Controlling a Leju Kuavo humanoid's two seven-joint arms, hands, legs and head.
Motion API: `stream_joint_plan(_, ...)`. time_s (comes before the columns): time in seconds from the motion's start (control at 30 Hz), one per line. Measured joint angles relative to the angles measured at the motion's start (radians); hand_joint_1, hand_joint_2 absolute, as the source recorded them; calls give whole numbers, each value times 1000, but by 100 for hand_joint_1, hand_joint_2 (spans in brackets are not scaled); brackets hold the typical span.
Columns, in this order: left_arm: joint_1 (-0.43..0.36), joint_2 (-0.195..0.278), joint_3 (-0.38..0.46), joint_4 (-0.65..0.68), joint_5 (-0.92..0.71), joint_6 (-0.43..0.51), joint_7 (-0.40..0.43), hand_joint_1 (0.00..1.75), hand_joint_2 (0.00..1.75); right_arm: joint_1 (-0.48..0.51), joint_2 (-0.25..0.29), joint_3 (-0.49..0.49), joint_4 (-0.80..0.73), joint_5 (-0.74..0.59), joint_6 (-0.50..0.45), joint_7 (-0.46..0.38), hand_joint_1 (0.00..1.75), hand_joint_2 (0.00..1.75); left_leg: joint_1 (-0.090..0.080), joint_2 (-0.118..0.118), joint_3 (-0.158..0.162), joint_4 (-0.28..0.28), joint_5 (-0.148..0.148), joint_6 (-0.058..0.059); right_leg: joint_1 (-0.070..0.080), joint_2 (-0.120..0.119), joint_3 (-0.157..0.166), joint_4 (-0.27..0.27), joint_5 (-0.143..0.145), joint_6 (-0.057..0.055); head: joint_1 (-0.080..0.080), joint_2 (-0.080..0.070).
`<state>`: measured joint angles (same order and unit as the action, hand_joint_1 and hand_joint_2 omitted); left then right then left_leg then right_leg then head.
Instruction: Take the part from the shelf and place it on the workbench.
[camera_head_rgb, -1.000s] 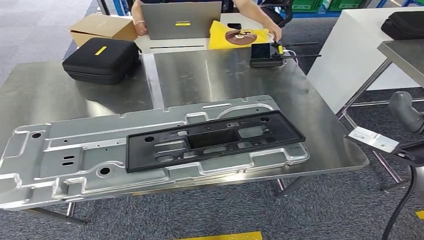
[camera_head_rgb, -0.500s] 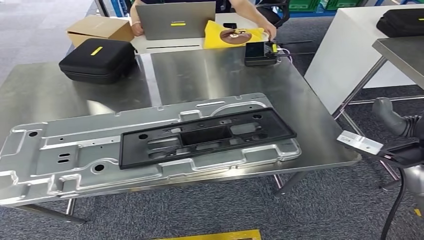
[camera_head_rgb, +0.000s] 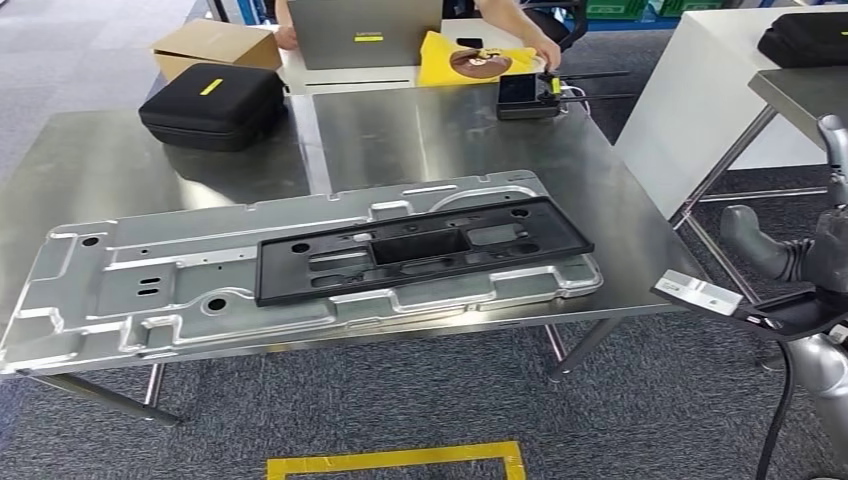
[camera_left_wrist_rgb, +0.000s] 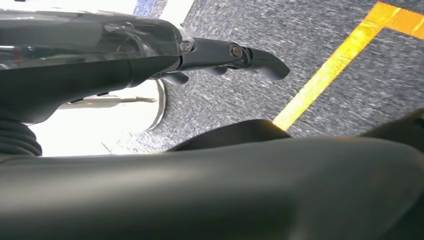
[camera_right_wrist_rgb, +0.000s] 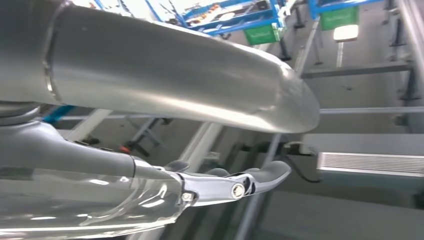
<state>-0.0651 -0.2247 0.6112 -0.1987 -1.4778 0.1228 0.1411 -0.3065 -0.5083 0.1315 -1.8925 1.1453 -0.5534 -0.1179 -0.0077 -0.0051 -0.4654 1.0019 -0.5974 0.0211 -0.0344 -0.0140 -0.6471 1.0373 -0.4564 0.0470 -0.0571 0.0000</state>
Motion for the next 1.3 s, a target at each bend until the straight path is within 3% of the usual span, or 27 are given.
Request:
stream_joint_plan(0.07,2,0,0,0,0,0,2,0,0,14,4,4,0,7,-4,0,0,0,-1,3,-13,-1,19,12,-3,3,-5,0,2,13,0,0)
stream_joint_plan(0.1,2,-1,0,0,0,0,2,0,0,22,5,4,0,10,-8,1,0,0,0,5,-22,-4,31,20,-3,5,-12,12,-19,16,0,0)
stream_joint_plan(0.13,1,-1,1,0,0,0,3,0,0,30,6,4,0,12,-13,1,0,0,1,8,-34,-7,44,28,-2,7,-23,42,-59,16,1,0)
stream_joint_plan(0.2,1,-1,1,0,0,0,3,0,0,54,14,4,0,14,-25,2,0,0,-3,12,-62,-4,65,39,2,10,-48,155,-161,15,2,0)
stream_joint_plan(0.23,1,-1,1,0,1,0,4,0,0,71,21,3,0,15,-31,2,0,0,-6,13,-76,-3,75,43,3,10,-54,216,-192,15,2,0)
stream_joint_plan(0.27,2,-2,1,0,2,0,4,0,0,89,28,3,0,17,-38,1,0,0,-9,14,-90,0,84,45,4,10,-51,257,-199,15,2,0)
stream_joint_plan(0.3,2,-2,1,0,3,0,4,0,0,107,36,3,0,20,-45,1,0,0,-12,14,-104,3,91,45,5,10,-33,266,-184,14,2,0)
stream_joint_plan(0.33,2,-2,1,0,4,0,5,0,0,125,44,2,0,25,-53,0,0,0,-14,15,-116,8,98,45,5,10,1,239,-157,12,2,0)
stream_joint_plan(0.4,2,-2,2,0,4,0,5,0,0,162,61,-2,0,35,-74,-1,0,0,-18,15,-137,20,108,42,10,9,106,107,-122,4,2,0)
stream_joint_plan(0.47,2,-3,3,0,5,0,5,0,0,198,78,-11,-1,43,-98,0,0,0,-20,14,-149,31,117,35,16,7,186,-10,-130,-4,2,0)
stream_joint_plan(0.5,2,-3,4,0,5,0,5,0,0,216,88,-18,-1,44,-108,0,0,0,-21,14,-152,34,123,30,19,7,200,-35,-137,-6,1,0)
stream_joint_plan(0.57,4,-3,7,0,6,0,7,0,0,251,109,-33,1,36,-120,-1,0,0,-22,13,-162,38,127,17,15,5,193,-45,-134,-15,1,0)
stream_joint_plan(0.6,5,-3,9,0,6,0,8,0,0,269,123,-41,3,27,-122,-5,0,0,-21,11,-169,49,108,10,12,3,183,-47,-128,-24,0,0)
stream_joint_plan(0.63,6,-2,10,0,6,0,8,0,0,286,136,-49,5,17,-122,-10,0,0,-19,10,-178,74,73,1,8,1,171,-49,-119,-32,0,0)
stream_joint_plan(0.7,6,-2,13,0,6,0,9,0,0,321,163,-66,11,1,-123,-23,0,0,-7,8,-198,173,-25,-15,6,-1,142,-48,-99,-40,0,0)
stream_joint_plan(0.73,7,-2,14,0,6,0,9,0,0,336,176,-73,16,-4,-122,-28,0,0,-2,8,-207,232,-58,-21,6,-2,128,-46,-90,-40,0,0)
stream_joint_plan(0.77,7,-2,15,0,7,0,9,0,0,352,190,-80,22,-11,-117,-32,0,0,2,8,-209,280,-64,-25,6,-2,113,-45,-81,-39,0,0)
stream_joint_plan(0.8,7,-2,16,0,7,1,9,0,0,368,205,-86,32,-22,-107,-35,0,0,5,8,-202,305,-46,-28,6,-3,99,-43,-72,-37,0,0)
stream_joint_plan(0.83,7,-2,17,0,8,1,8,0,0,384,219,-93,46,-37,-89,-34,0,0,8,8,-180,295,-11,-29,6,-4,88,-41,-65,-35,0,0)
stream_joint_plan(0.9,7,-2,20,0,9,3,8,0,0,414,248,-109,90,-81,-29,-25,0,0,10,7,-91,181,42,-26,6,-5,73,-40,-51,-28,0,0)
stream_joint_plan(0.97,6,-2,23,0,9,5,8,0,0,431,275,-128,169,-132,50,-16,0,0,8,3,5,35,31,-15,8,-4,67,-39,-38,-16,0,0)
stream_joint_plan(1.03,3,-2,25,0,7,6,8,0,0,435,301,-152,290,-179,116,-18,0,0,5,1,37,-28,7,-1,10,-4,61,-38,-25,-2,0,0)
stream_joint_plan(1.1,2,-2,26,0,1,6,9,0,87,420,327,-179,457,-198,146,-22,0,0,8,4,28,-37,8,14,9,-2,48,-28,-30,10,0,0)
stream_joint_plan(1.17,4,-2,25,0,-9,6,9,0,175,383,351,-212,676,-199,145,-22,0,0,9,7,15,-41,20,30,8,1,18,38,-82,15,1,0)
stream_joint_plan(1.23,7,-2,23,0,-19,5,10,0,175,344,376,-251,924,-200,137,-15,0,0,1,9,1,-38,30,40,9,3,-29,171,-156,15,1,0)
stream_joint_plan(1.3,9,-2,20,0,-29,5,10,0,175,322,399,-282,1132,-198,144,20,0,87,-8,9,-9,-34,36,43,11,3,-43,245,-180,13,1,0)
